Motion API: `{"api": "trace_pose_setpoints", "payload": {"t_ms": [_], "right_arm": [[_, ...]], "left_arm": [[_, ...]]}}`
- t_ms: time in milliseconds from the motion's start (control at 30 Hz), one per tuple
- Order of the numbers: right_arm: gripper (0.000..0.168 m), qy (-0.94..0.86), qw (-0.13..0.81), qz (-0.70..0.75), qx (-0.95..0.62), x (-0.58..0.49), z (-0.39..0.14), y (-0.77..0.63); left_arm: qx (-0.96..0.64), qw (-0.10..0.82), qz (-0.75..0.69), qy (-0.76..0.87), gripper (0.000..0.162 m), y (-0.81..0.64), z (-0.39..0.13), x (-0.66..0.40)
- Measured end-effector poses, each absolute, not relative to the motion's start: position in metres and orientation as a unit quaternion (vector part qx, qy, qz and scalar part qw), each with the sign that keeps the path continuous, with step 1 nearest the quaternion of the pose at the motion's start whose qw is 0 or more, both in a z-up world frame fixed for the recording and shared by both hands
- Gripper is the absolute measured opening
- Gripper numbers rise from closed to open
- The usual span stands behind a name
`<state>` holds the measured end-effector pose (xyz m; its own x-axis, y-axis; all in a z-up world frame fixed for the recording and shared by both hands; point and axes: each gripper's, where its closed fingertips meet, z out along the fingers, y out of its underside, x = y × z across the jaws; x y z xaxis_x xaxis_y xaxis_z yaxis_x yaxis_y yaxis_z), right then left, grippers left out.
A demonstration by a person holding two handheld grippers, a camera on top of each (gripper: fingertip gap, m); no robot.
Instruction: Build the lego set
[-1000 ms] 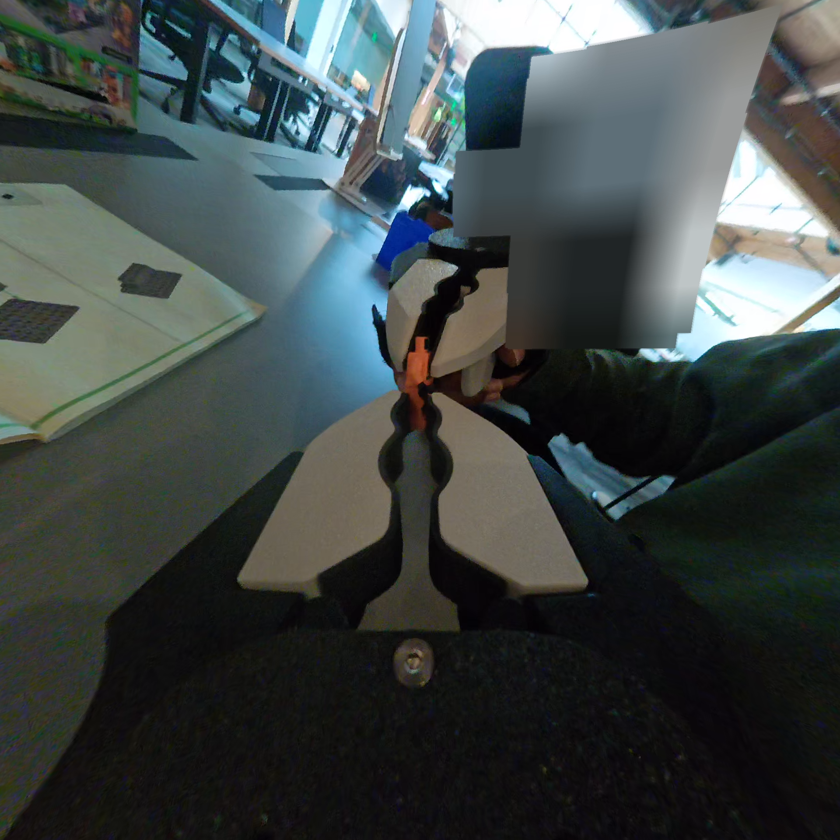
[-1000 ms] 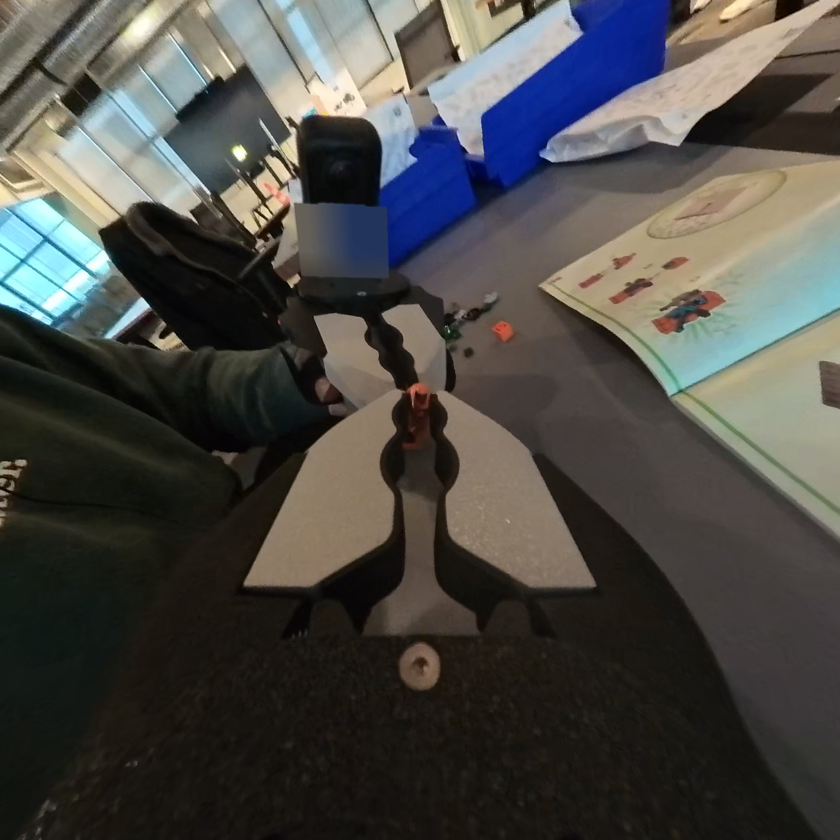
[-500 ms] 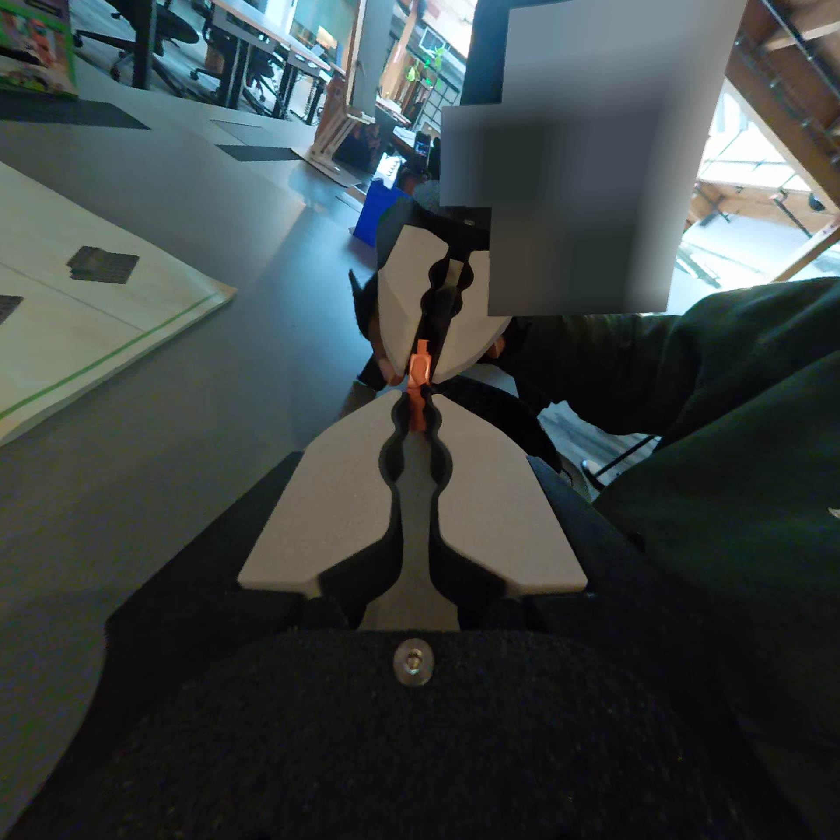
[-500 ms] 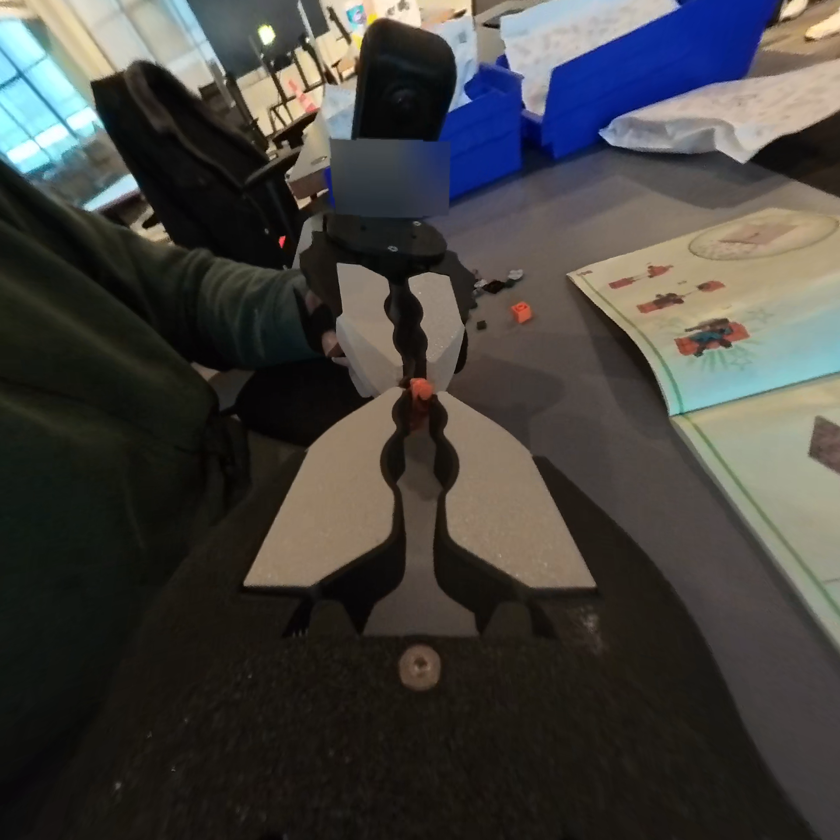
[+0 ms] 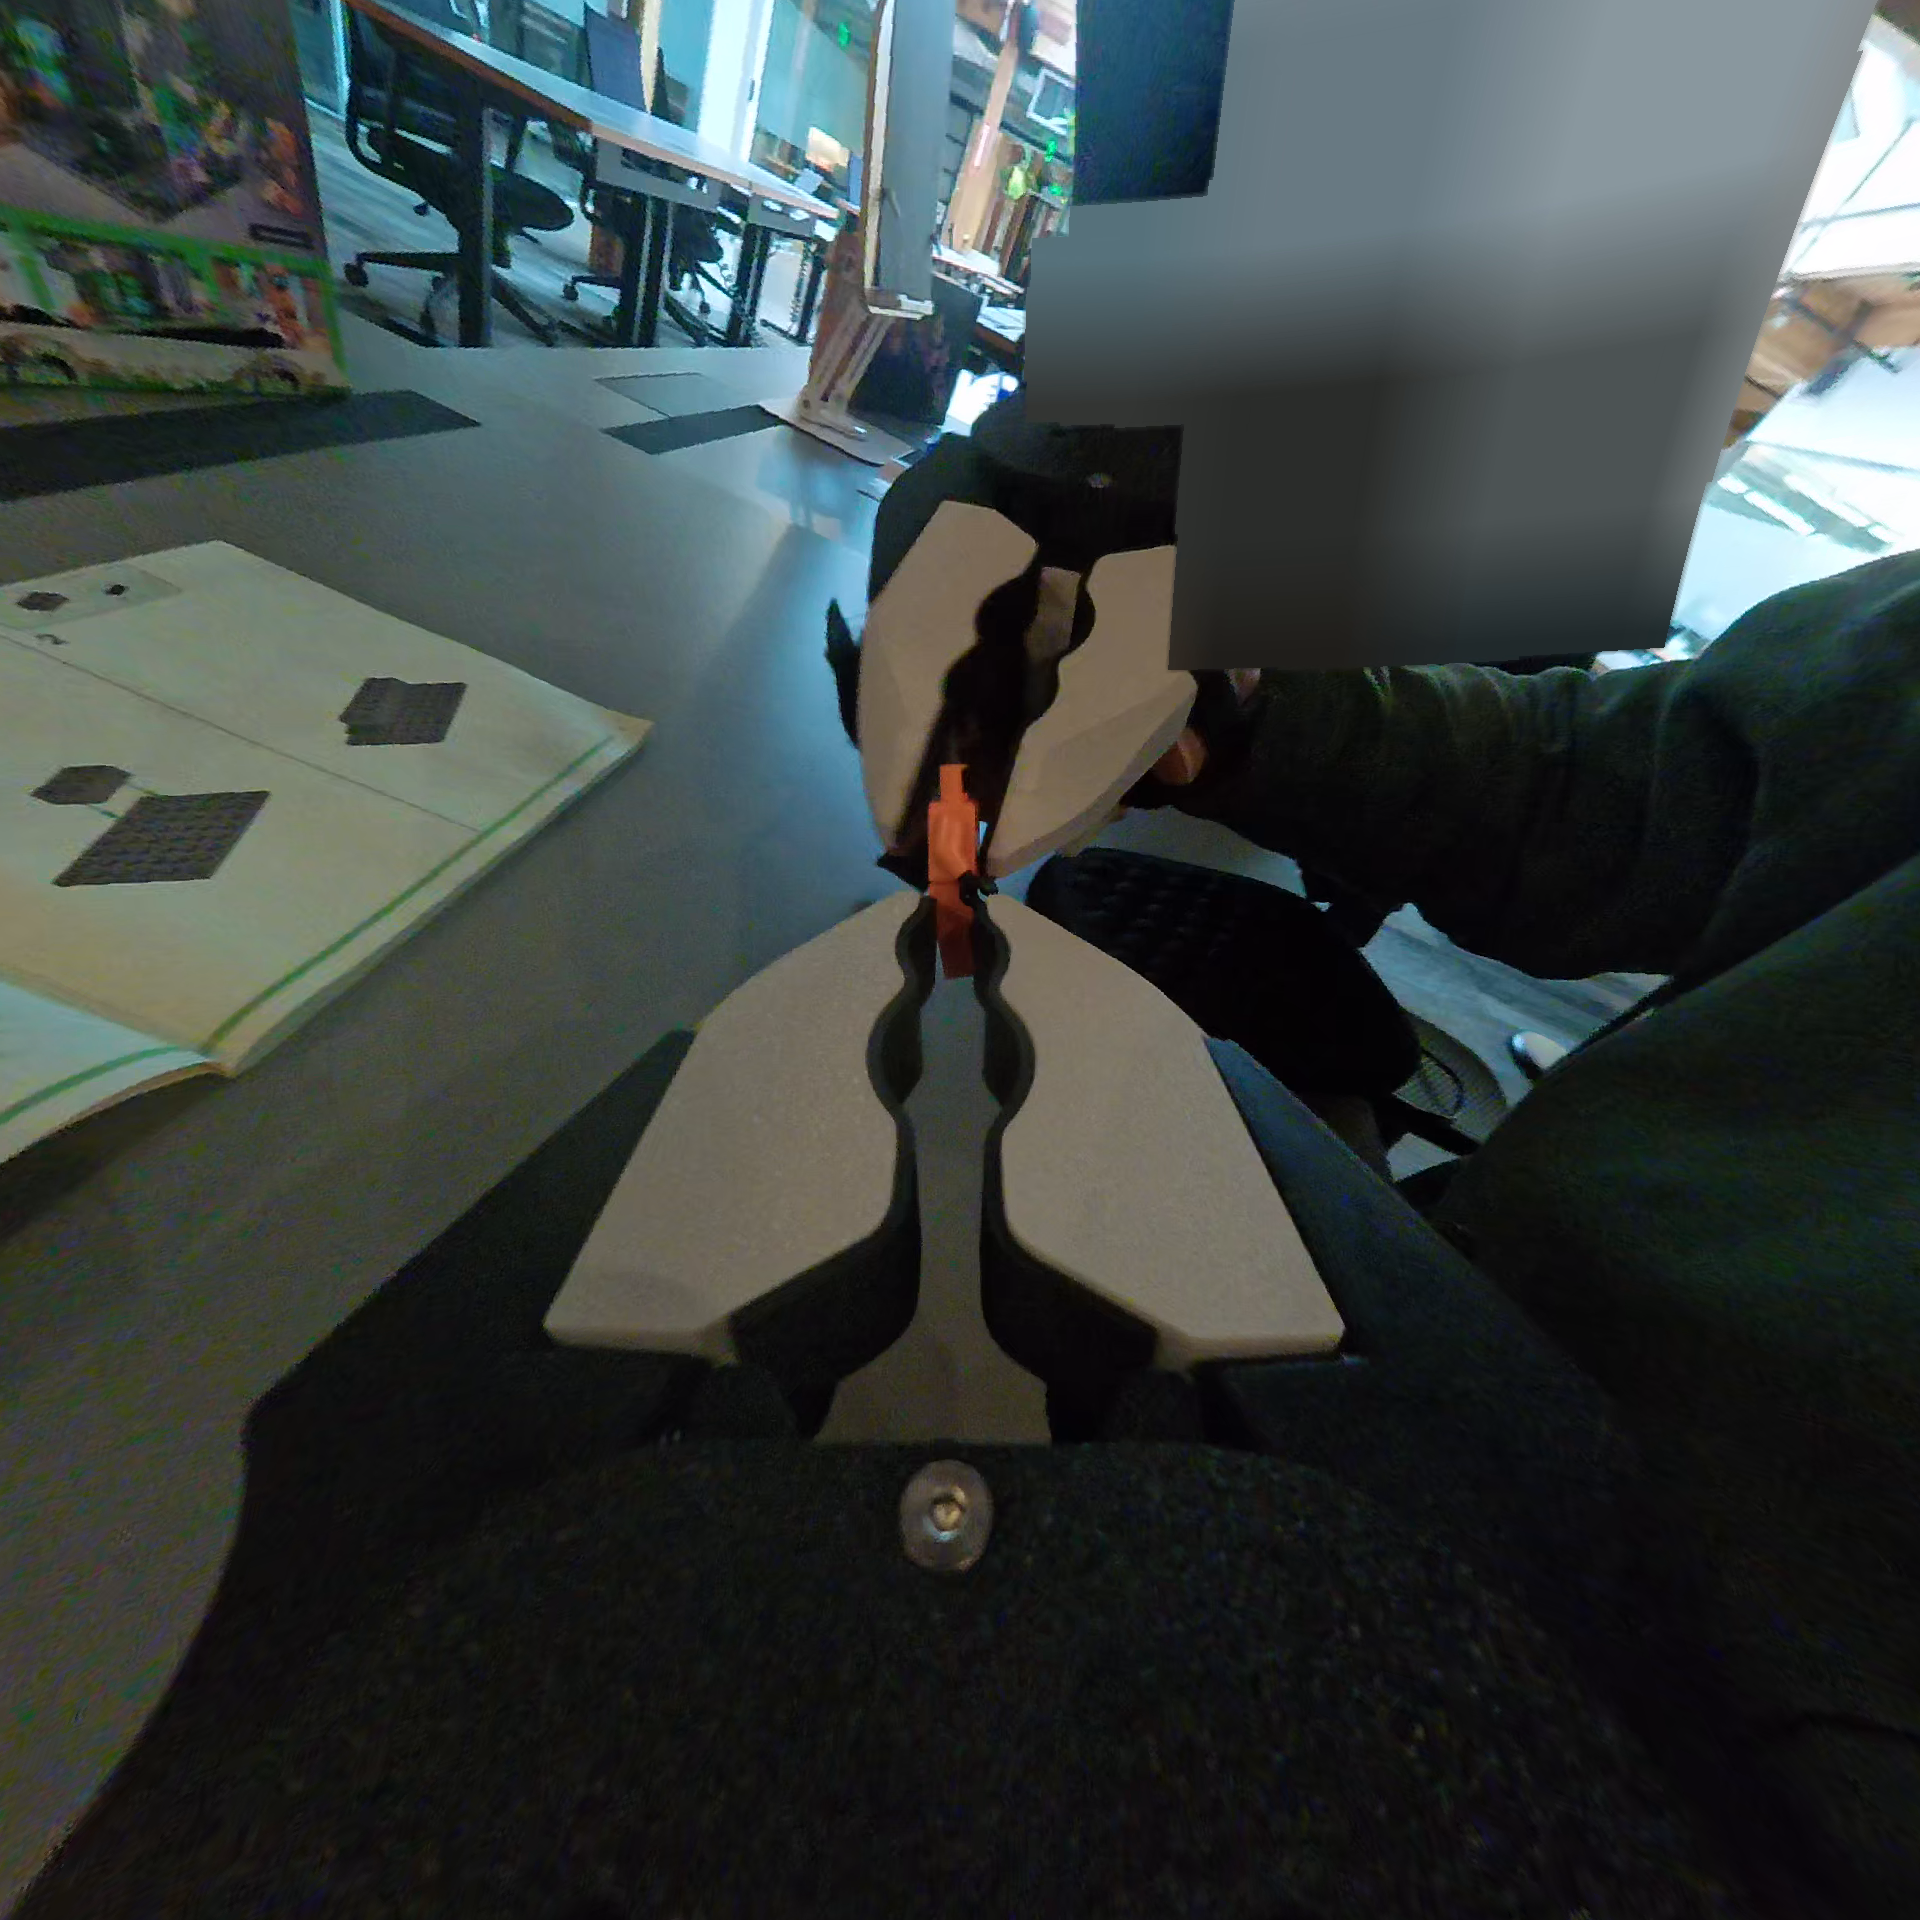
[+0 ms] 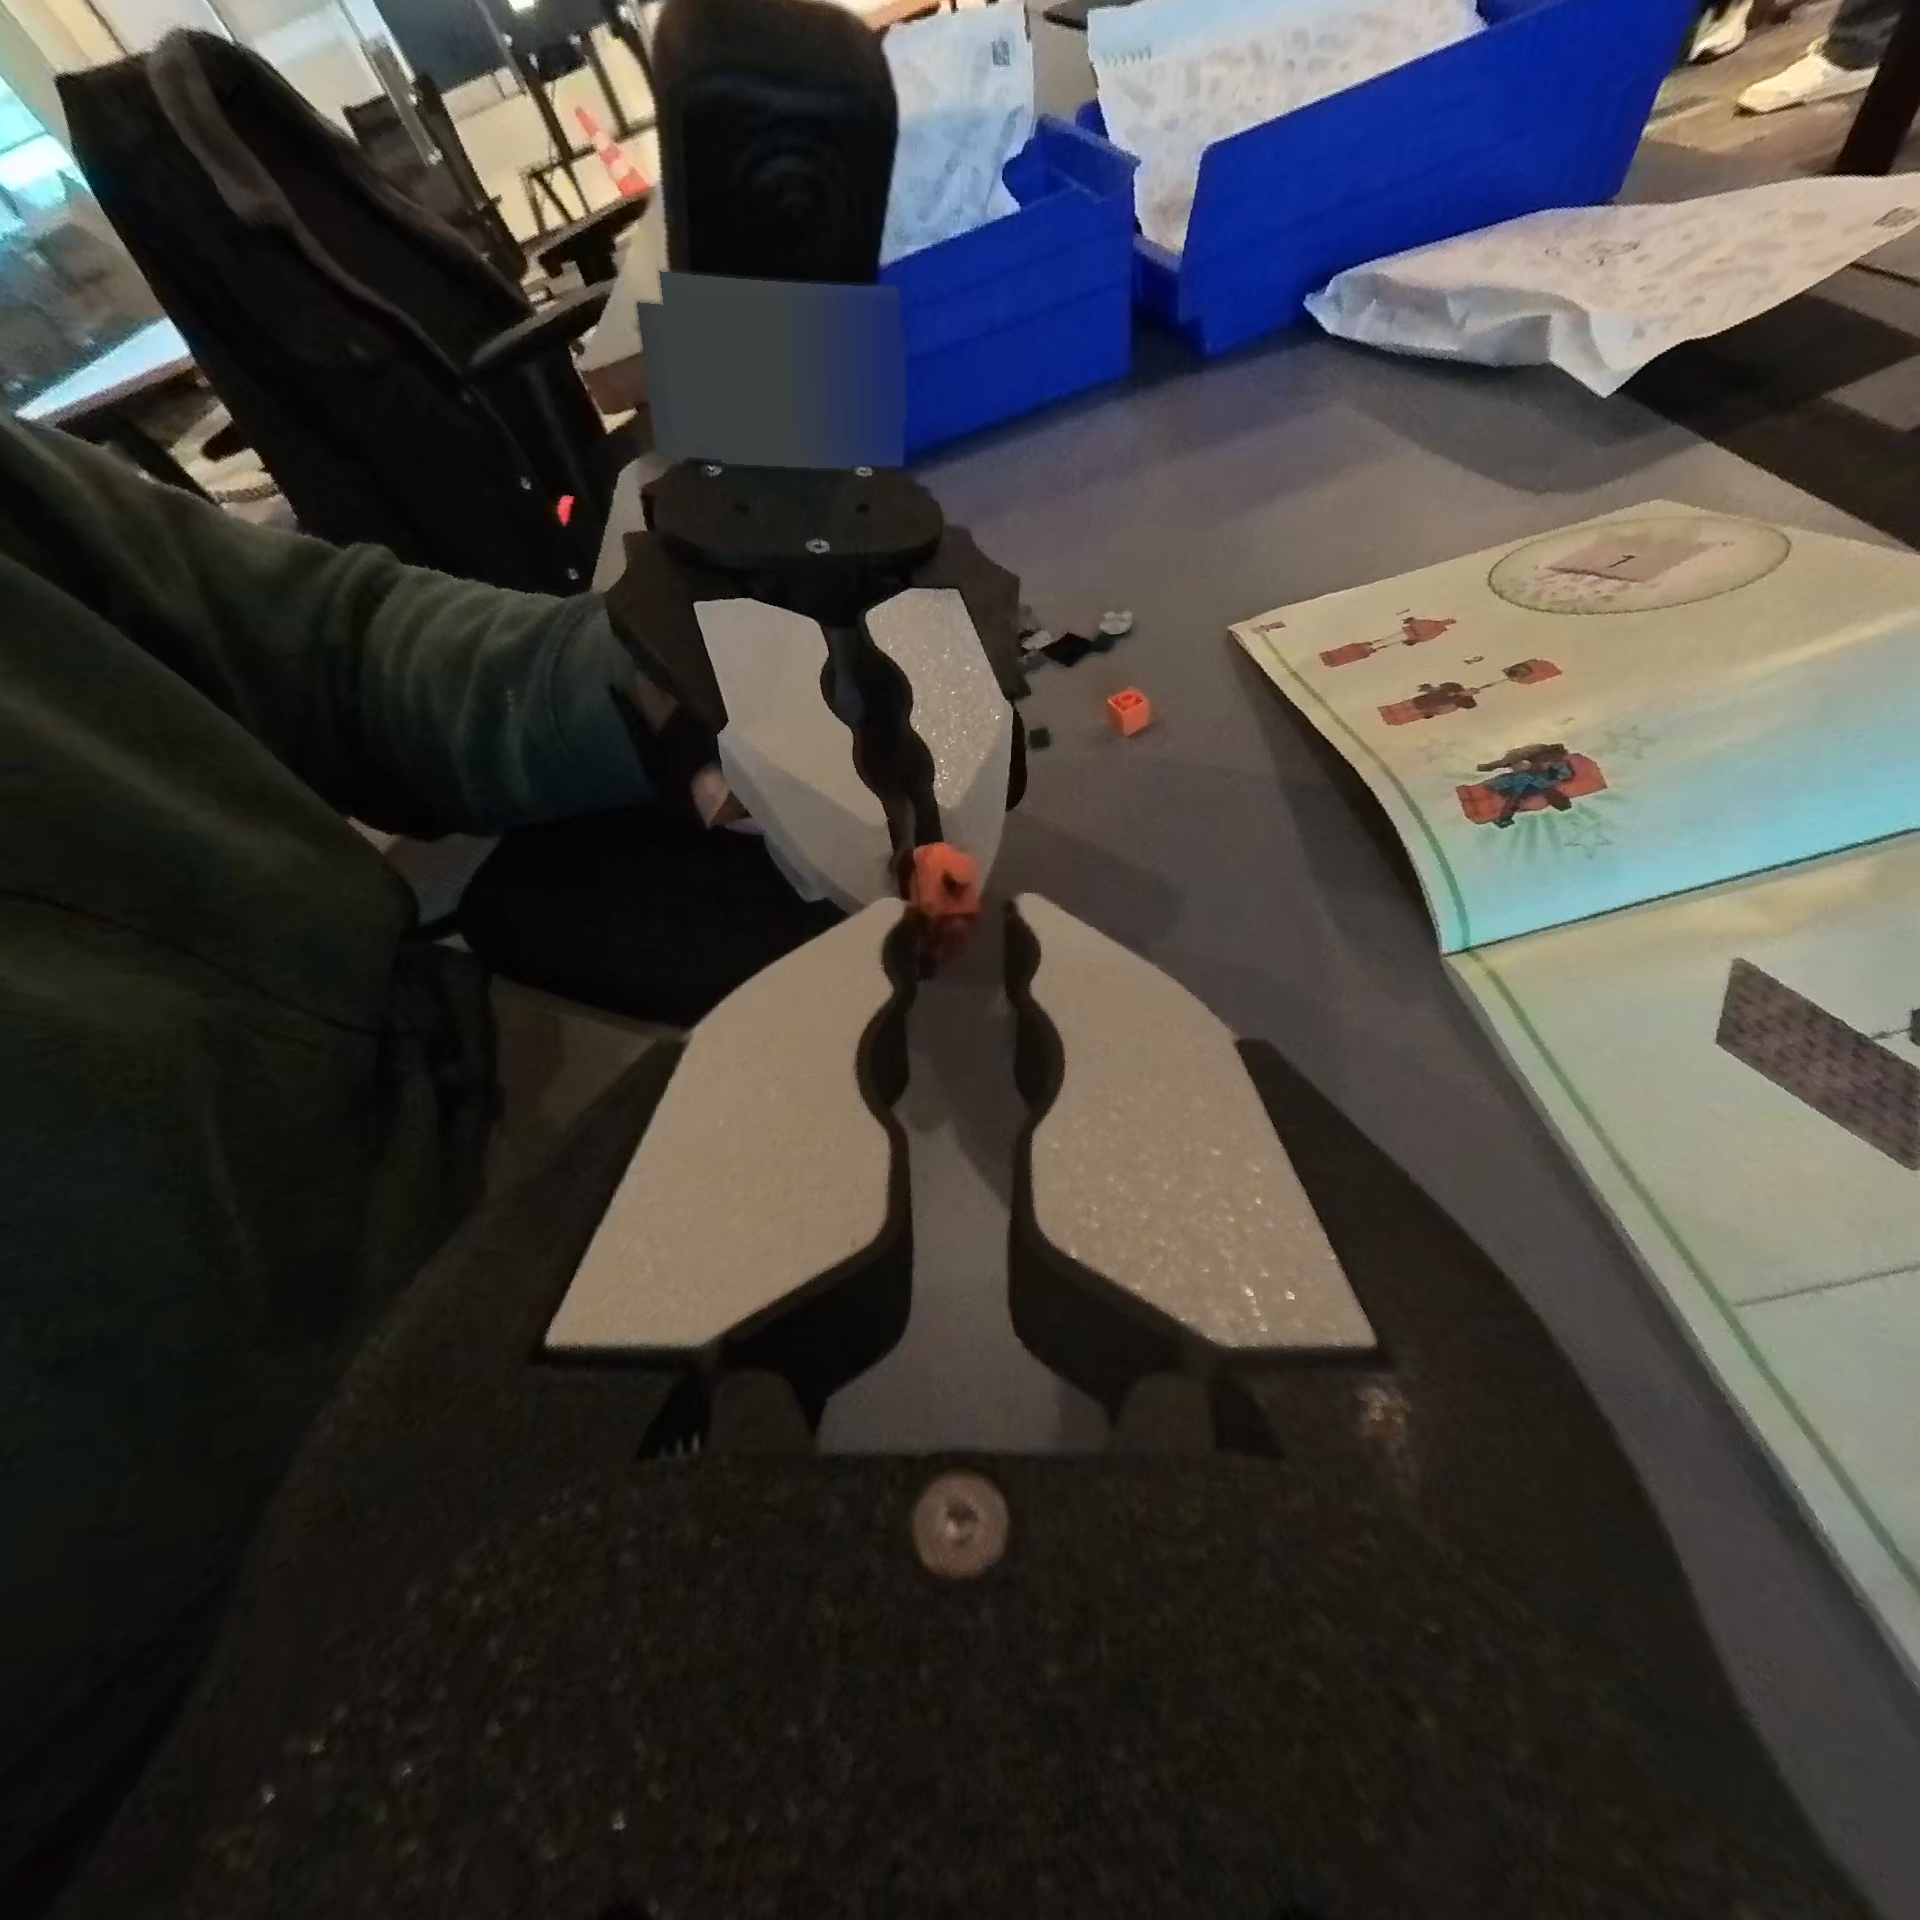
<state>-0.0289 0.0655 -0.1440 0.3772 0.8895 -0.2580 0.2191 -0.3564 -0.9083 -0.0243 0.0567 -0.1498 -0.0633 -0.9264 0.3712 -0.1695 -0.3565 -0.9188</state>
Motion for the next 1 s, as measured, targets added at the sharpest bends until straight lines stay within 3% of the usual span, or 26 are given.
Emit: {"api": "trace_pose_setpoints", "payload": {"t_ms": [233, 267, 333, 500, 1000], "right_arm": [[0.008, -0.408, 0.419, 0.382, -0.715, -0.034, -0.147, 0.071], [0.008, -0.412, 0.423, 0.369, -0.717, -0.033, -0.147, 0.075], [0.008, -0.422, 0.423, 0.332, -0.730, -0.028, -0.149, 0.084], [0.008, -0.465, 0.408, 0.220, -0.754, -0.007, -0.177, 0.120], [0.009, -0.484, 0.350, 0.217, -0.772, -0.007, -0.236, 0.134]], "left_arm": [[-0.603, 0.363, -0.532, 0.471, 0.010, 0.065, -0.155, -0.027], [-0.607, 0.370, -0.517, 0.477, 0.025, 0.069, -0.158, -0.028], [-0.628, 0.383, -0.469, 0.488, 0.037, 0.080, -0.168, -0.033], [-0.674, 0.413, -0.363, 0.494, 0.029, 0.104, -0.188, -0.048], [-0.692, 0.405, -0.313, 0.509, 0.024, 0.109, -0.208, -0.053]]}}
